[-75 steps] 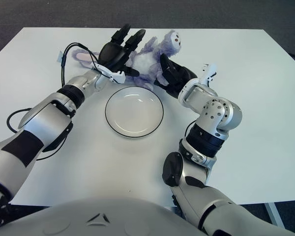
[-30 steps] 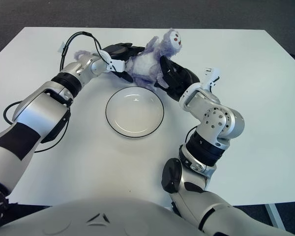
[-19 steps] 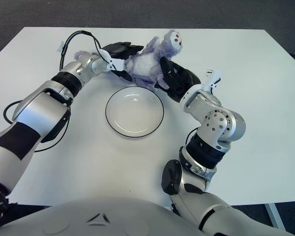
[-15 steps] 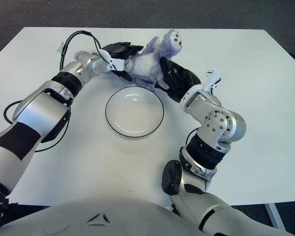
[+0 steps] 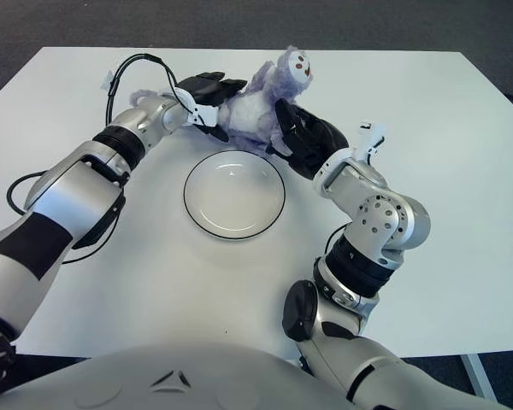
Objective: Put the doll into the plate.
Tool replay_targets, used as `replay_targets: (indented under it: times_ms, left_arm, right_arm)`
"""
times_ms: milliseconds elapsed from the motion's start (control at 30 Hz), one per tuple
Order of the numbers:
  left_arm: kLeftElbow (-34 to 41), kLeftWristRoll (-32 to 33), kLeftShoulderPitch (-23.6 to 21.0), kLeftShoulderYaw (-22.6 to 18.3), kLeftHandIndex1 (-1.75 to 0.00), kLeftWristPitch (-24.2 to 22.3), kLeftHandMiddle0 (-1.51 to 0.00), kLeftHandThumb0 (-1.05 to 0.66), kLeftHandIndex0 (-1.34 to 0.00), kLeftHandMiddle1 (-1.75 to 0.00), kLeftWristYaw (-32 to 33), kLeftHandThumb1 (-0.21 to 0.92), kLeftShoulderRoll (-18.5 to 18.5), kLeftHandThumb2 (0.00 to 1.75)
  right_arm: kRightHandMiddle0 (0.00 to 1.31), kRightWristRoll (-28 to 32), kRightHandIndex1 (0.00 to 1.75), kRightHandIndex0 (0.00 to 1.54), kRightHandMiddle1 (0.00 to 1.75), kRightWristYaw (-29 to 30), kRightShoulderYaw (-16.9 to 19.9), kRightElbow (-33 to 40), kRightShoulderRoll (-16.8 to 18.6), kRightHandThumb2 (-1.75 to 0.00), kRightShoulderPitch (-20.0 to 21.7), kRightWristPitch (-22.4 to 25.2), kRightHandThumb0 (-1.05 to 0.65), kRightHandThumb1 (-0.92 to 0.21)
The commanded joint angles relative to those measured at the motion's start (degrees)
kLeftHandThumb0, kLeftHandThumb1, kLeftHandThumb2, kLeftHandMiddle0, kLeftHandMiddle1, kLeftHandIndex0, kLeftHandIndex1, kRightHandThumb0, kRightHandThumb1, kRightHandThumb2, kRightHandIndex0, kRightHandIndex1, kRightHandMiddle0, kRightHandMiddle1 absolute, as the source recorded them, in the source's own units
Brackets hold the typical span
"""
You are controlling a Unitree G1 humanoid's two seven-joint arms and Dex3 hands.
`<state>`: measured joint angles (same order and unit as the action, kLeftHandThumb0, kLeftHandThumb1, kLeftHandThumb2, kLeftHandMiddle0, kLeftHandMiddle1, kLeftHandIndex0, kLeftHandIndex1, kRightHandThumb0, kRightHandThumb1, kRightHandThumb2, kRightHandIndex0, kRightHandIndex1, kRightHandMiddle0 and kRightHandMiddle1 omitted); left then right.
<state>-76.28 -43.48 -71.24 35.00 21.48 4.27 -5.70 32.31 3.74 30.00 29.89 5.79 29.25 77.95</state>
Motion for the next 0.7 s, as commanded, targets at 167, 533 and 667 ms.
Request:
replay_targets:
  times_ms: [167,533,667]
  left_arm:
    - [-0.7,-1.0,1.0,1.0,-0.03,-0.6,-0.28,-0.8,-0.22,-0.05,2.0,0.82,0.3,0.0]
    - [-1.1,-0.8,1.7,1.2,-0.05,-0.4,-0.09,-0.57,-0.38,-0.79,2.3,0.76,1.0,0.0]
    - [-1.1,-0.8,1.8,1.2,-0.21,-0.1,-0.05,-0.39,-0.37,-0.96,2.3,0.74,1.1,0.0]
  right_arm:
    - [0.65,2.2,1.75,0.89,1.75,-0.8,0.4,1.1,-0.7,-0.48,-0.2,-0.1,0.11,-0.69]
    - [0.66,2.8,1.75,0.9,1.75,-0.8,0.4,1.2,-1.5,-0.49,0.0,-0.3,0.12,-0.68]
    - [0.66,2.8,1.75,0.9,1.75,-0.7,0.3,1.2,-1.6,-0.49,0.1,-0.3,0.13,-0.68]
